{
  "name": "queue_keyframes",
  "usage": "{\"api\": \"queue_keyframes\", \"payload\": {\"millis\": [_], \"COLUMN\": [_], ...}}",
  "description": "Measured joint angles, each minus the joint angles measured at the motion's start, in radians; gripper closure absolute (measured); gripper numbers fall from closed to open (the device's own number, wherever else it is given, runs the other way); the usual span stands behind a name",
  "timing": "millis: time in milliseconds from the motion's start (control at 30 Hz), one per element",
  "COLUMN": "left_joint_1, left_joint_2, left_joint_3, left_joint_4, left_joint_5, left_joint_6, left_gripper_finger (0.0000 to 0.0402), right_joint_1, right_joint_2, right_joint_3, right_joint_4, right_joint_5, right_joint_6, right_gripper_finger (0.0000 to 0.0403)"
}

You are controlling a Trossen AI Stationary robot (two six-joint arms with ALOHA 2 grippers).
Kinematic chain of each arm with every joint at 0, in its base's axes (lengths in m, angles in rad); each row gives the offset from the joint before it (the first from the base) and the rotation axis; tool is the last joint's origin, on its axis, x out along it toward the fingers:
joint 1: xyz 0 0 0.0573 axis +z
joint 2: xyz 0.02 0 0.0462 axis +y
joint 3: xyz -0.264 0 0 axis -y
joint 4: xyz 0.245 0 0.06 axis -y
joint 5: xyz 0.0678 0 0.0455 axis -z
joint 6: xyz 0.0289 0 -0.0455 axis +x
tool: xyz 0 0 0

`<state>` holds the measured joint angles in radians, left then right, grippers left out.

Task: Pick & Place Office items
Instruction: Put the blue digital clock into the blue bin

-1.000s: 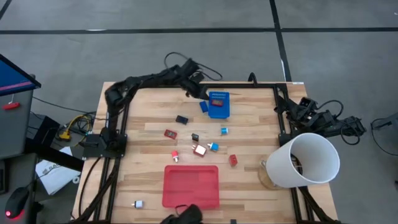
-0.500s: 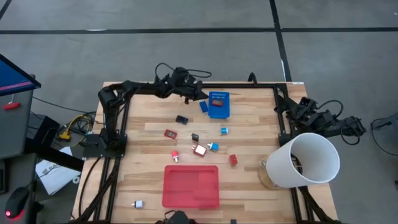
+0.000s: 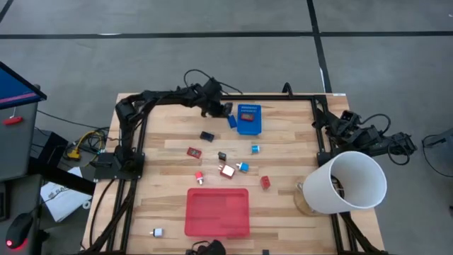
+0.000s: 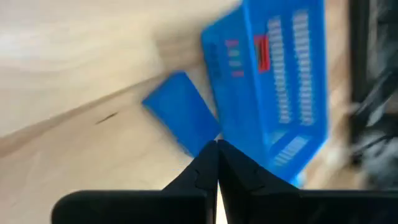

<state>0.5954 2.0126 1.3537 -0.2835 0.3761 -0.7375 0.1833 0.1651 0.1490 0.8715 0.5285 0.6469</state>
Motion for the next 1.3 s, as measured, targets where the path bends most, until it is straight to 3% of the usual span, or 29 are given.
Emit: {"api": "queue_keyframes", "payload": {"millis": [267,400,833,1300], "left_joint_1": [-0.062,-0.085,-0.129,-0.131], "left_joint_2": [-0.001,-0.001,0.184,0.211], "left_joint_3": [0.092,0.096,0.351,0.381], "left_joint_4": [-0.105,-0.133,-0.382,-0.398], "left_joint_5": [-0.238,-0.339,-0.432,-0.407], "left_joint_6": [0.446,0.565,0.825,0.978], "left_gripper_finger": [0.0402,0.0402,0.0402,0.0402], "right_joint_1": [0.001,0.001,0.010,0.014], "right_joint_2": [0.000,0.000,0.000,0.000], "right_joint_3": [0.000,0.000,0.000,0.000], "right_joint_4": [0.001,0.001,0.000,-0.002], "right_joint_5": [-0.003,-0.003,-0.003,0.006], "right_joint_6": [0.016,0.016,0.026,0.007], "right_gripper_finger": [0.0168,0.0168,0.0168,0.0168]}}
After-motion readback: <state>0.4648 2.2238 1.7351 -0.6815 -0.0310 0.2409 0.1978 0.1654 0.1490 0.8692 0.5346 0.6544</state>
